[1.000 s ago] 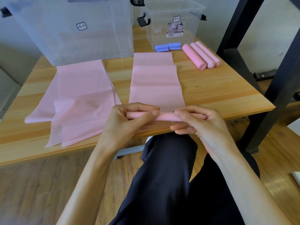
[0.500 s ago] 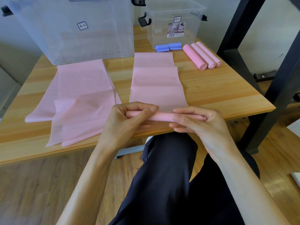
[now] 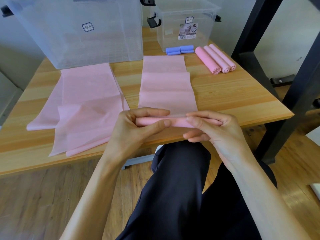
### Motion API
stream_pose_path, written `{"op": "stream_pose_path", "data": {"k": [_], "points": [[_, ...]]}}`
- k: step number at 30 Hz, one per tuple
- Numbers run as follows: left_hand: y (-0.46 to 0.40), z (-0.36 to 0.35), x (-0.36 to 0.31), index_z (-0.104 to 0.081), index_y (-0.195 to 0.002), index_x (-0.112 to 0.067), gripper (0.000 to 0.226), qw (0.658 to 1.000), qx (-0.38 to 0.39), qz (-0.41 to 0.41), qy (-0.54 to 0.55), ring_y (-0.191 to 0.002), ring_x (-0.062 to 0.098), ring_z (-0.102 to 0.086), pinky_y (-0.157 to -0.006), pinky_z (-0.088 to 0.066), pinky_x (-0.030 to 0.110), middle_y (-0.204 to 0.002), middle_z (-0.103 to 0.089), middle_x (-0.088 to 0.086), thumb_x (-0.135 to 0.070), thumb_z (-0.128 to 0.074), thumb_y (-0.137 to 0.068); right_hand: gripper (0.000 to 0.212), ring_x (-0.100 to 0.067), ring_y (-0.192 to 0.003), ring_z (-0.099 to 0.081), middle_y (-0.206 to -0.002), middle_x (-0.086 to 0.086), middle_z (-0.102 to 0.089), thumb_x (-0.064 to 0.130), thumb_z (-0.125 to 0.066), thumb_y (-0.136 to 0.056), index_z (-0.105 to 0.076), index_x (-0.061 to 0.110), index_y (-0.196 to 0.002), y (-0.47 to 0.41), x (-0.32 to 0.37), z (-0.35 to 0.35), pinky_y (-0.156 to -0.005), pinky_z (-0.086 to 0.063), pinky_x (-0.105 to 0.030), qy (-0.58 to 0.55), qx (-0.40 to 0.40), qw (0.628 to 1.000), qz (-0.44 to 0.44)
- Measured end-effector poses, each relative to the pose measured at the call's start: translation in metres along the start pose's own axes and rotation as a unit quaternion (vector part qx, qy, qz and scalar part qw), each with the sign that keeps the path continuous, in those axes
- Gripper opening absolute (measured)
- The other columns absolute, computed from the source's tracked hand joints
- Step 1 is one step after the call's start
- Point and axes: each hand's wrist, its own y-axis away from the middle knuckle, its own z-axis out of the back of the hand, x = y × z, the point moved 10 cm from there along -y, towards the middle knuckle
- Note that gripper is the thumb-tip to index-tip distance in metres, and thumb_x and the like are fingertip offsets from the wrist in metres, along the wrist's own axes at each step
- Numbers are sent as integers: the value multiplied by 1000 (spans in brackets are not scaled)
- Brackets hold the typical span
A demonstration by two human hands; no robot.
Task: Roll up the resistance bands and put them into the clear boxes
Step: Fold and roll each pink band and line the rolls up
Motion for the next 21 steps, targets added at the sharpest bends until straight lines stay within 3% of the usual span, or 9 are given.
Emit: {"op": "stream_pose_path", "data": {"k": [4, 7, 12, 17, 21], "points": [[-1, 1, 1, -78, -86, -17, 10, 1000, -13, 9, 15, -75, 10, -73, -65, -56, 17, -84, -77, -1, -20, -77, -77, 30, -28, -69, -74, -86, -14, -76, 29, -76, -69, -75, 10, -92, 0, -4, -2, -59, -60, -27, -8, 7, 1000, -16], [-1, 1, 5, -78, -90, -12, 10, 999, -18, 28, 23, -73, 11, -74, -62, -54, 15, -80, -77, 2, -18, -74, -82, 25, -26, -74, -75, -84, -13, -76, 21, -78, -67, -76, 10, -89, 0, -4, -4, -62, -60, -26, -14, 21, 1000, -10], [-1, 0, 3, -79, -91, -18, 19, 1000, 1, 10, 21, -79, 12, -72, -72, -58, 20, -88, -77, -1, -23, -78, -72, 24, -27, -68, -74, -79, -15, -75, 24, -76, -71, -76, 9, -90, -1, -1, 0, -58, -60, -25, -6, -5, 1000, -3], [-2, 1, 3, -78, -88, -14, 8, 1000, -13, 17, 21, -75, 9, -72, -64, -53, 14, -84, -77, 0, -17, -74, -82, 29, -27, -73, -75, -82, -14, -76, 23, -78, -66, -75, 9, -92, -1, -3, -3, -63, -60, -26, -15, 14, 1000, -16], [-2, 2, 3, -78, -91, -18, 14, 1000, -7, 15, 12, -78, 11, -73, -70, -56, 17, -87, -77, -2, -22, -76, -77, 21, -26, -69, -74, -78, -14, -75, 19, -77, -72, -76, 10, -91, -1, -2, -2, -60, -60, -25, -4, 4, 1000, -4]]}}
